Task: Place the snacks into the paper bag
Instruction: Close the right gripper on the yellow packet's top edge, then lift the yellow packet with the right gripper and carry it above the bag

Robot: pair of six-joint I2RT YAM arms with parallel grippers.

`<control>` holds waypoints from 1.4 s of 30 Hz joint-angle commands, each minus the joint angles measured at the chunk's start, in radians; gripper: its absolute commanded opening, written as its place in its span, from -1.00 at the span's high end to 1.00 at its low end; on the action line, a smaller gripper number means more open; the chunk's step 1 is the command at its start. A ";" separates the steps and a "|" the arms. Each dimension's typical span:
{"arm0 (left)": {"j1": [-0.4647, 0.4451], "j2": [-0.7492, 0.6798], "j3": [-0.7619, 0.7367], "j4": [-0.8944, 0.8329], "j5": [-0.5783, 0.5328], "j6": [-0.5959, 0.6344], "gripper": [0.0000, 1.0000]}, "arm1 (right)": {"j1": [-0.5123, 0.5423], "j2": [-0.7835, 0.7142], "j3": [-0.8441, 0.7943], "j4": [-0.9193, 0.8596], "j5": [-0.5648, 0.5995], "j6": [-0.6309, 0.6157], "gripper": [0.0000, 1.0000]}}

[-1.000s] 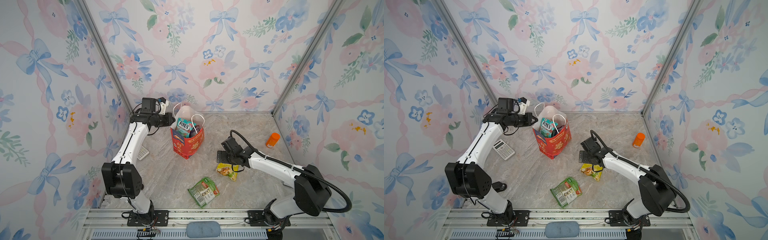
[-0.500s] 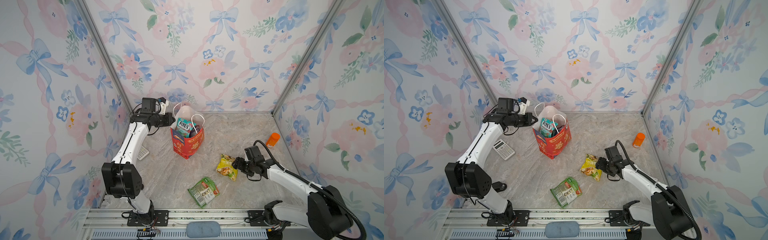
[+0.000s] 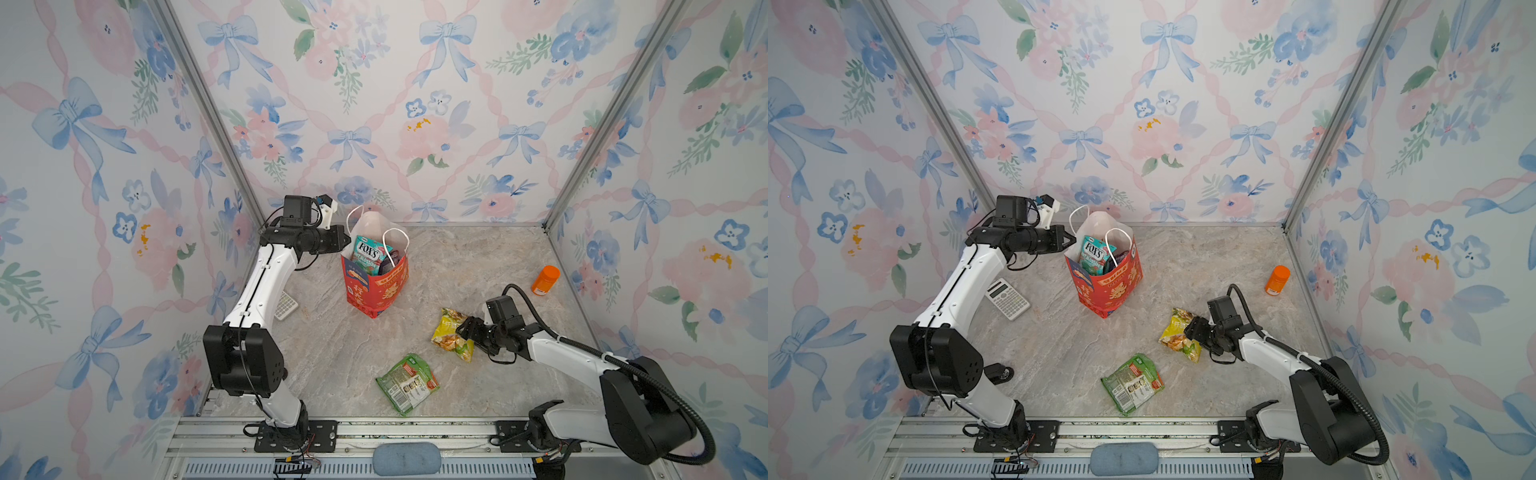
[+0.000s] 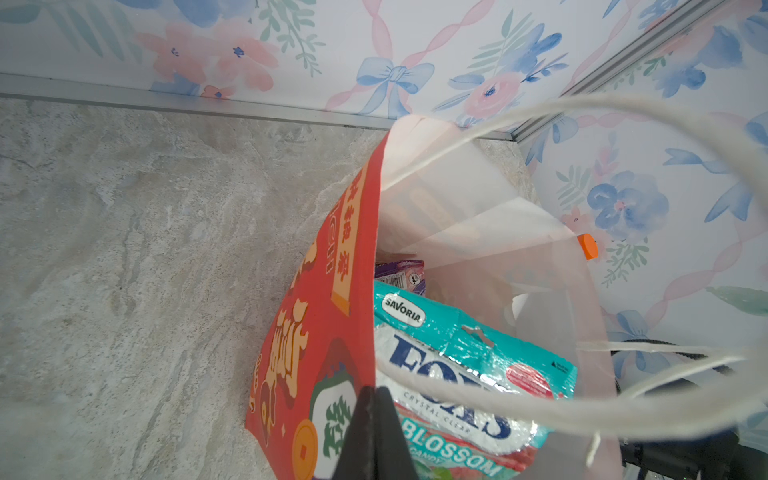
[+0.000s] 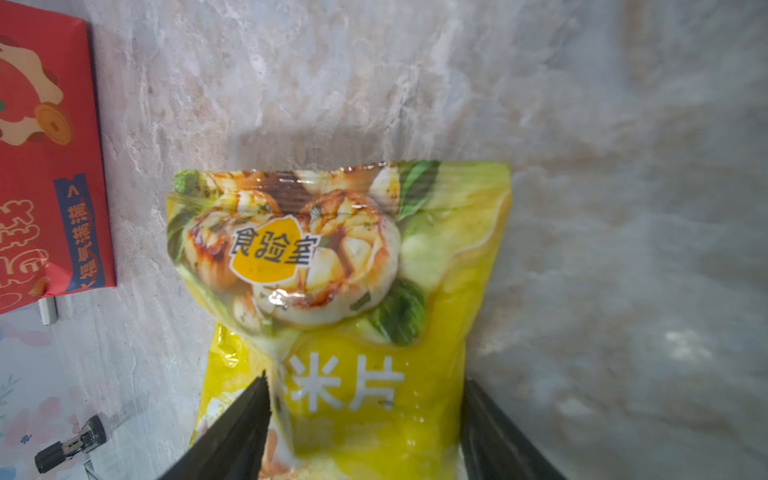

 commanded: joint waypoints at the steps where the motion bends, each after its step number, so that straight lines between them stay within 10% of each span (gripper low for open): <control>1: 0.004 -0.023 -0.020 -0.034 0.003 0.019 1.00 | -0.003 0.024 -0.025 0.044 -0.008 0.019 -0.38; 19: 0.004 -0.026 -0.020 -0.034 0.004 0.021 1.00 | 0.044 -0.017 0.058 0.036 -0.003 0.013 0.78; 42: 0.004 -0.024 -0.022 -0.034 0.008 0.019 1.00 | 0.442 -0.089 0.715 -0.430 0.188 -0.178 1.00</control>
